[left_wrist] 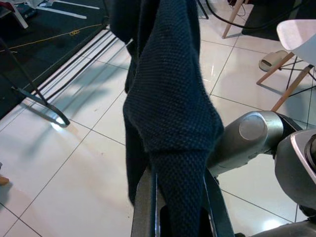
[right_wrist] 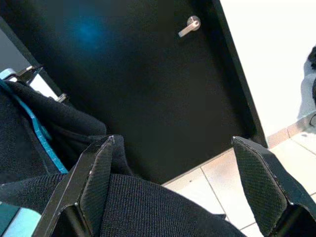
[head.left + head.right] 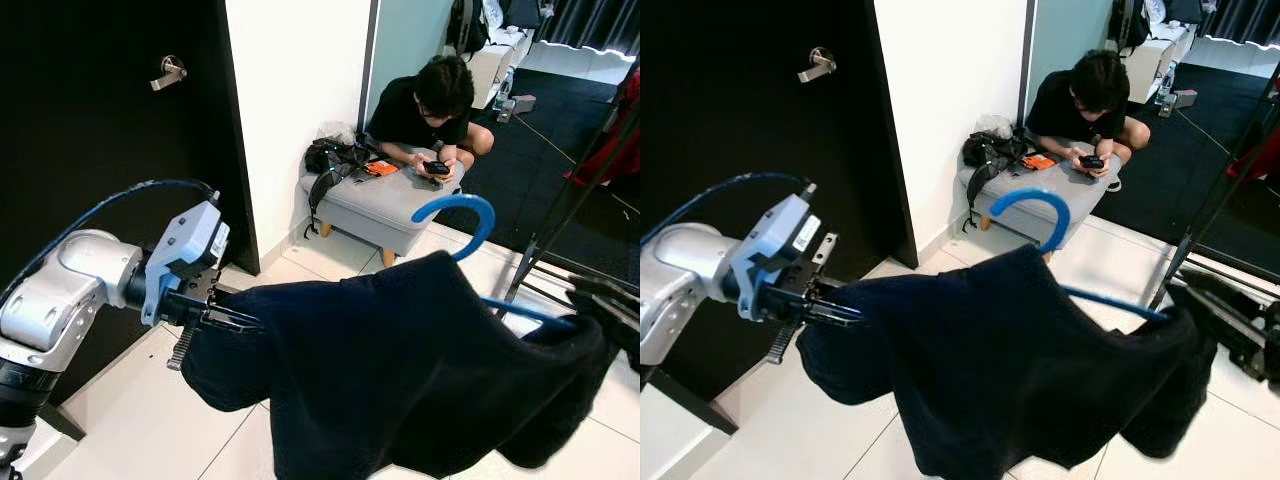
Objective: Hang hanger
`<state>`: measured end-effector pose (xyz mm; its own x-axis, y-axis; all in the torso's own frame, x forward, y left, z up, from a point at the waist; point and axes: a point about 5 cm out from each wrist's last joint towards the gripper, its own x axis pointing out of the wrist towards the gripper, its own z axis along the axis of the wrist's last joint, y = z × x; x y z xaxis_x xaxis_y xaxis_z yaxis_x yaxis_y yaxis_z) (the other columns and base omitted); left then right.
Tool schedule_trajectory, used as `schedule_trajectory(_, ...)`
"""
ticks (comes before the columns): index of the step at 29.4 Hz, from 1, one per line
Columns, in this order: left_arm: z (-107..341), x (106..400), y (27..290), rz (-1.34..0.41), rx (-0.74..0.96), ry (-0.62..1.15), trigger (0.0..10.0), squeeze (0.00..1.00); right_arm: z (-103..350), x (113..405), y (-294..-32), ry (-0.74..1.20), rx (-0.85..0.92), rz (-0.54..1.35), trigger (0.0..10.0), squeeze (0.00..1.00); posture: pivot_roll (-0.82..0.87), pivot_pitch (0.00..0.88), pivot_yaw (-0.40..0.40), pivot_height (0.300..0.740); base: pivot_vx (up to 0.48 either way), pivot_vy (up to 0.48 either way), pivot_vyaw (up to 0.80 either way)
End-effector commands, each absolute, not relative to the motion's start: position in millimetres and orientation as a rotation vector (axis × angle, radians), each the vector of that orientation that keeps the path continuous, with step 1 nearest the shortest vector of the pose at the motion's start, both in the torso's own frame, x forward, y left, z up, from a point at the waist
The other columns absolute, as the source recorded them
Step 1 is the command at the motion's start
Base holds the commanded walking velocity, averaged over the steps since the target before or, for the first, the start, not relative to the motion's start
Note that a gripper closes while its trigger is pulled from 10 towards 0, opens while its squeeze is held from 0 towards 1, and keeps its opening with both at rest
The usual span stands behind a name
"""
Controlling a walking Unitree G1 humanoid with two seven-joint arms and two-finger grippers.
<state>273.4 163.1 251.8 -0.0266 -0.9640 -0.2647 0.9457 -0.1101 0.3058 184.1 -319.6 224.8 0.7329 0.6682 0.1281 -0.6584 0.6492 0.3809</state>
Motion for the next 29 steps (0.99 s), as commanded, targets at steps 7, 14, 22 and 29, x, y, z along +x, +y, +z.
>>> schedule_trajectory(7,270.7,278.4,166.8,-1.585,0.447,-0.148,10.0,0.00,228.7,177.5,-313.4,-0.002,0.459,0.780,10.0,0.00,0.00,0.050,0.013,0.740,0.000,0.000,0.00)
schedule_trajectory(14,266.7,277.0,166.2,-1.623,0.461,-0.111,10.0,0.00,246.7,180.6,-314.2,-0.100,0.449,0.775,10.0,0.00,0.01,0.050,0.014,0.740,0.000,0.000,0.00)
schedule_trajectory(22,251.0,281.4,170.1,-1.657,0.503,-0.003,10.0,0.00,296.1,182.2,-286.5,-0.163,0.221,0.930,10.0,0.00,0.00,0.047,0.027,0.740,0.000,0.000,0.00)
schedule_trajectory(29,242.3,284.8,164.2,-1.739,0.539,0.068,10.0,0.00,334.9,178.7,-252.8,-0.147,-0.058,1.121,10.0,0.00,-0.01,0.040,0.030,0.740,0.000,0.000,0.00)
